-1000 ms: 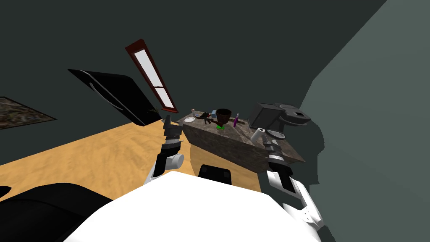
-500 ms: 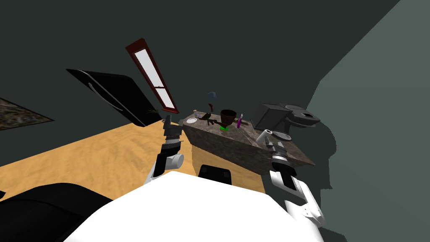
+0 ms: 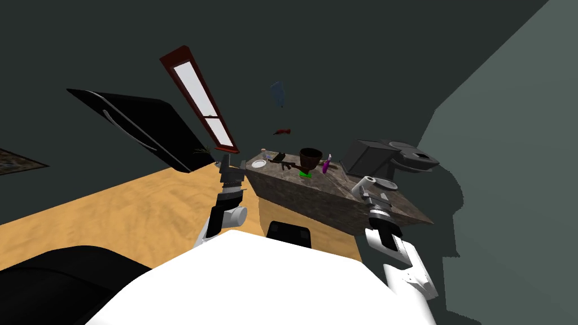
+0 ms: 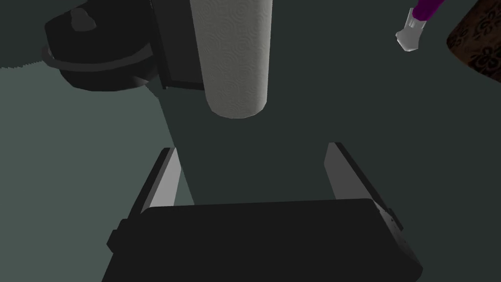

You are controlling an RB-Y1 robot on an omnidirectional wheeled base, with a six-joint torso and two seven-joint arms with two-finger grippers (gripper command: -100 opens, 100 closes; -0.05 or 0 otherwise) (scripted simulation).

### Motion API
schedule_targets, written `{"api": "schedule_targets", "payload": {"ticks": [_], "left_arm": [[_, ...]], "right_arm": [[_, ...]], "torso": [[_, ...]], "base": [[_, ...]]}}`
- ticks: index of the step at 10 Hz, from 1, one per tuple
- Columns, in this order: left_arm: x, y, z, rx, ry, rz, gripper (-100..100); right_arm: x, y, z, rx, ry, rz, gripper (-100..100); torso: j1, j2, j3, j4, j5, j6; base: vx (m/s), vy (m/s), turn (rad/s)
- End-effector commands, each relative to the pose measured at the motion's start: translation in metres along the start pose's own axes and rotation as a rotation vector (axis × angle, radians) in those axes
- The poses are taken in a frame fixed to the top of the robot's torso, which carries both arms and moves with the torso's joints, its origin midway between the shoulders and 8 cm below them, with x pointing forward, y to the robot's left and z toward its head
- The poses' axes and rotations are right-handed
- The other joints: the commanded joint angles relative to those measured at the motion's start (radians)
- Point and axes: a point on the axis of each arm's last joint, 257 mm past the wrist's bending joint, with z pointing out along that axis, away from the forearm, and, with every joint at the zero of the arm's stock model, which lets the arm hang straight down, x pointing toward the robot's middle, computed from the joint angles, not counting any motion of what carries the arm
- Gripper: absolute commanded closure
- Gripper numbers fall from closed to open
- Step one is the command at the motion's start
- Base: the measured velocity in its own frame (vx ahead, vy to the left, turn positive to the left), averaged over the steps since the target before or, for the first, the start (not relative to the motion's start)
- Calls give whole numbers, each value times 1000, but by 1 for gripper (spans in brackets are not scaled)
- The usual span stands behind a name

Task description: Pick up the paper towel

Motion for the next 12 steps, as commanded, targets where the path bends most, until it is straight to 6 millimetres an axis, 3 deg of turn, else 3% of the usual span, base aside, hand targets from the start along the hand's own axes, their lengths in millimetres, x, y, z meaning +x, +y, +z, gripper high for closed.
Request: {"api": "schedule_targets", "payload": {"ticks": [1,7,12], "left_arm": [[0,0,0,0,0,0,0],[0,0,0,0,0,0,0],[0,0,0,0,0,0,0]], "right_arm": [[5,-10,4,24,12,-65,-100],[22,-36,23,105,61,-270,-100],[42,-18,32,134,96,-308,-100]], "torso": [[0,0,0,0,0,0],[-1,-2,-1,0,0,0],[-5,-6,-4,-1,-1,0]], "base": [[48,75,-74],[81,113,-167],[121,54,-219]]}}
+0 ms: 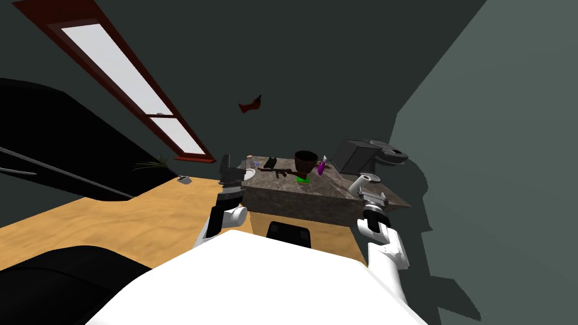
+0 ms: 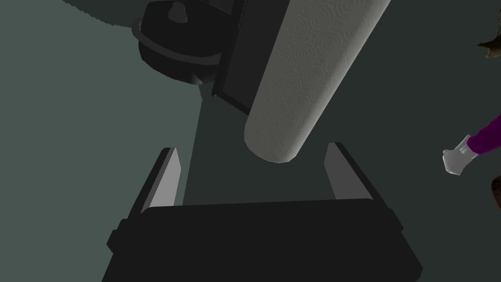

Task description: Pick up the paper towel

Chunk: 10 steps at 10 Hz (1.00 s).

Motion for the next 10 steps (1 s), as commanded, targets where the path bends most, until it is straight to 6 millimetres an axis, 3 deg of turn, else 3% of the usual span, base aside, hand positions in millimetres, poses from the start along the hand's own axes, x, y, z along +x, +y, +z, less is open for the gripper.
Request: {"api": "schedule_targets", "payload": {"ticks": [1,6,7,8,9,10], "left_arm": [[0,0,0,0,0,0,0],[0,0,0,0,0,0,0],[0,0,0,0,0,0,0],[0,0,0,0,0,0,0],[0,0,0,0,0,0,0],[0,0,0,0,0,0,0]], "right_arm": [[4,13,0,1,12,9,-100],[19,62,-13,-9,59,95,-100],[18,57,-11,-6,55,85,-100],[18,59,-11,-7,55,86,0],[40,19,-23,56,90,87,-100],[41,16,-24,63,91,91,-100]], "torso": [[0,0,0,0,0,0],[-5,3,1,0,-1,0],[-6,2,1,0,-1,0],[-5,5,3,1,-1,0],[-3,7,4,1,-1,0],[-3,10,6,2,-1,0]], "base": [[128,-1,-120],[93,-35,-85],[44,-32,5],[8,-5,1],[-25,3,286],[-33,0,419]]}}
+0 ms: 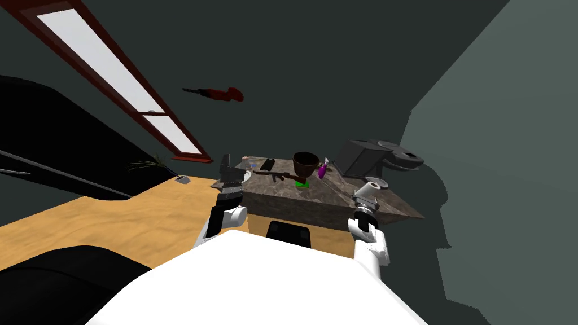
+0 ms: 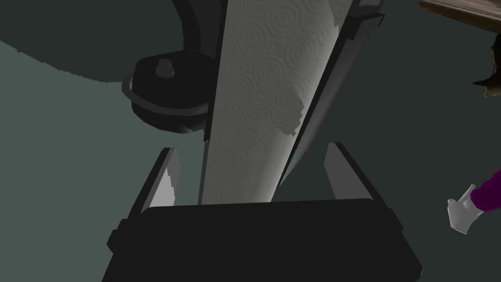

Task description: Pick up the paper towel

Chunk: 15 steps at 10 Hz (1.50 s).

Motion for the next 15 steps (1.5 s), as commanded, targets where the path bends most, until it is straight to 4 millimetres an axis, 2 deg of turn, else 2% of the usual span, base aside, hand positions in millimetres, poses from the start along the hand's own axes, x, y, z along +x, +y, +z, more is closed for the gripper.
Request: {"api": "schedule_targets", "payload": {"ticks": [1,3,4,6,7,8,9,11,12,13,14,15], "left_arm": [[0,0,0,0,0,0,0],[0,0,0,0,0,0,0],[0,0,0,0,0,0,0],[0,0,0,0,0,0,0],[0,0,0,0,0,0,0],[0,0,0,0,0,0,0],[0,0,0,0,0,0,0],[0,0,0,0,0,0,0],[0,0,0,0,0,0,0],[0,0,0,0,0,0,0],[0,0,0,0,0,0,0],[0,0,0,0,0,0,0]], "right_arm": [[18,-49,-12,73,34,-7,-100],[19,-54,-13,85,34,7,-100],[34,-99,-27,156,60,1,-100],[34,-100,-27,158,59,10,-100],[47,-143,-45,229,81,6,-100],[47,-145,-45,233,81,12,-100],[54,-184,-61,297,94,2,-100],[57,-190,-65,308,98,11,-100],[64,-230,-87,374,114,0,-100],[64,-234,-88,383,112,9,-100],[68,-271,-111,443,126,-10,-100],[68,-277,-114,458,122,4,-100]], "torso": [[0,0,0,0,0,0],[0,1,0,0,0,1],[-1,0,0,0,0,1],[0,0,0,0,0,1],[0,0,0,0,0,1],[0,0,0,0,0,0],[0,0,0,0,0,1],[0,0,0,0,0,1],[-1,0,0,0,0,2],[0,1,0,0,0,1],[-1,0,0,0,0,1],[0,1,0,0,0,1]], "base": [[-39,6,432],[-23,0,212],[-24,11,371],[-20,2,186],[-33,11,357],[-27,6,345],[-27,15,399],[-20,6,221],[-31,18,370],[-28,10,339],[-31,16,398],[-26,13,325]]}}
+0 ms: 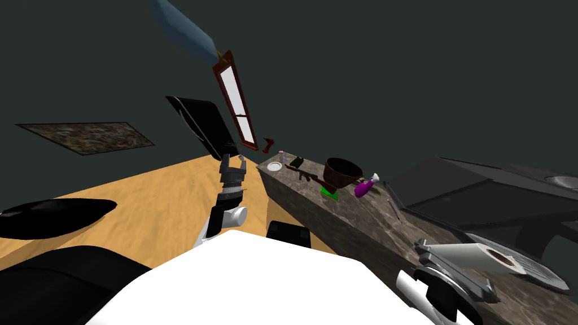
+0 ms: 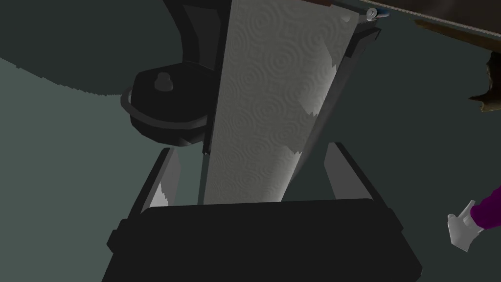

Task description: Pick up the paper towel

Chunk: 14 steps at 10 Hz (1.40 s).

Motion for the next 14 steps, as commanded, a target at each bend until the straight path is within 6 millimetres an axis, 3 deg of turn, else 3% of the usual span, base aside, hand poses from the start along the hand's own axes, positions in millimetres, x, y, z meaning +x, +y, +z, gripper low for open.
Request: {"api": "schedule_targets", "payload": {"ticks": [1,3,4,5,6,7,8,9,13,14], "left_arm": [[0,0,0,0,0,0,0],[0,0,0,0,0,0,0],[0,0,0,0,0,0,0],[0,0,0,0,0,0,0],[0,0,0,0,0,0,0],[0,0,0,0,0,0,0],[0,0,0,0,0,0,0],[0,0,0,0,0,0,0],[0,0,0,0,0,0,0],[0,0,0,0,0,0,0]], "right_arm": [[-1,-54,-7,77,5,-15,-100],[0,-61,-9,91,5,0,-100],[0,-106,-17,157,7,-11,-100],[0,-110,-18,166,6,-4,-100],[-2,-148,-27,218,5,-20,-100],[-3,-159,-30,240,2,-9,-100],[-4,-148,-28,221,4,-13,-100],[-4,-151,-28,224,4,-12,100],[-5,-151,-28,225,2,-11,100],[-5,-151,-28,225,3,-11,0]], "torso": [[0,0,0,0,0,0],[0,0,0,0,0,0],[-1,-1,0,0,0,1],[0,0,0,0,0,0],[0,0,0,0,0,0],[1,0,0,0,0,0],[0,0,0,0,0,0],[-1,-1,0,0,0,1],[-2,-3,-2,-1,-1,0],[-2,-3,-2,-1,-1,0]], "base": [[-33,23,382],[-16,9,215],[-17,19,346],[-21,17,334],[-26,30,377],[-24,23,351],[-9,1,51],[-2,0,-19],[0,0,0],[0,0,0]]}}
